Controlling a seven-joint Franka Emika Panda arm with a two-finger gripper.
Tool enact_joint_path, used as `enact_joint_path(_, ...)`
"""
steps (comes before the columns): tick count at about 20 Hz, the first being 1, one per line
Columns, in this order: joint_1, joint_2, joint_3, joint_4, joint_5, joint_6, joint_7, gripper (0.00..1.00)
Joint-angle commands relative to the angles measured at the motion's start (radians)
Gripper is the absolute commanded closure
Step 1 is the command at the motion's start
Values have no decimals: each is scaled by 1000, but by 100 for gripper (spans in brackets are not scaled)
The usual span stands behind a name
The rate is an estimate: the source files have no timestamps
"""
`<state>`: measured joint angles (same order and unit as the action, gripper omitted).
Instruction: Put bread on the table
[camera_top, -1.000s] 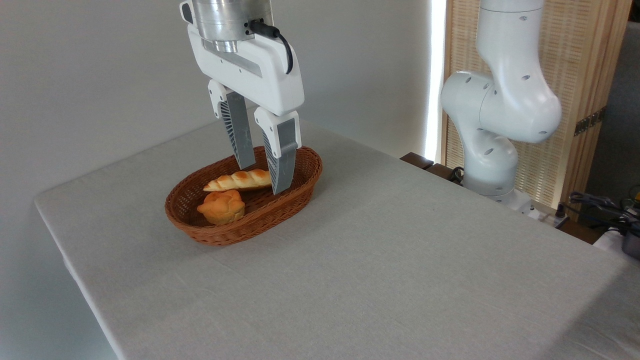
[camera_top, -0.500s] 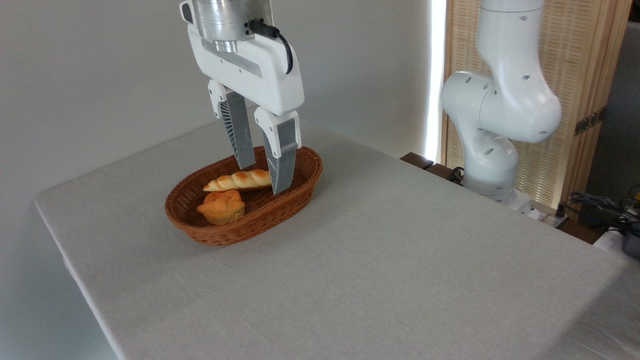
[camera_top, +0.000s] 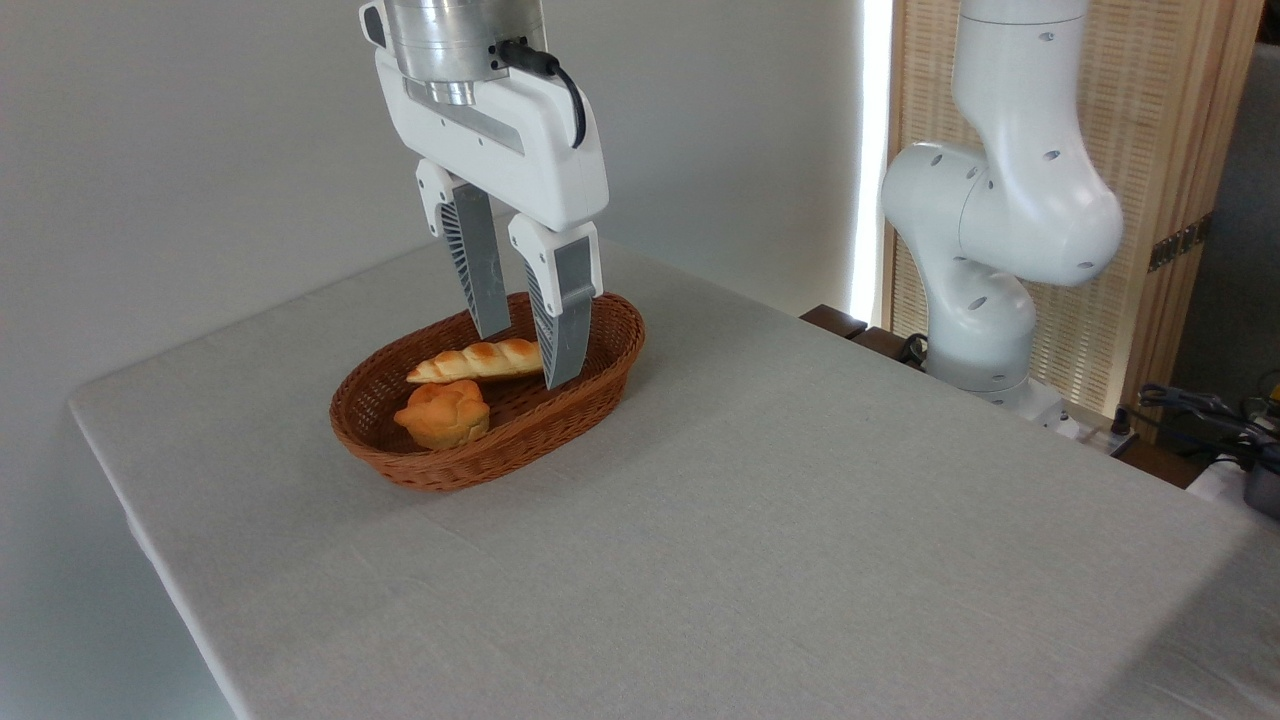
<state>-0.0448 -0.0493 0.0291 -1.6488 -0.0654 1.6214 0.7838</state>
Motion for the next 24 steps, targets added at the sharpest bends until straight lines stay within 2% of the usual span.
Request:
enact_joint_path(1,-4,14,11,30,1,-29,9,0)
enact_joint_path(20,-6,14,9,30,1,-21,8,0)
enact_joint_path(22,-6,16,2,30,-13,-15,8,0)
enact_joint_path(24,-10,28,-5,33,-53,6,5,0)
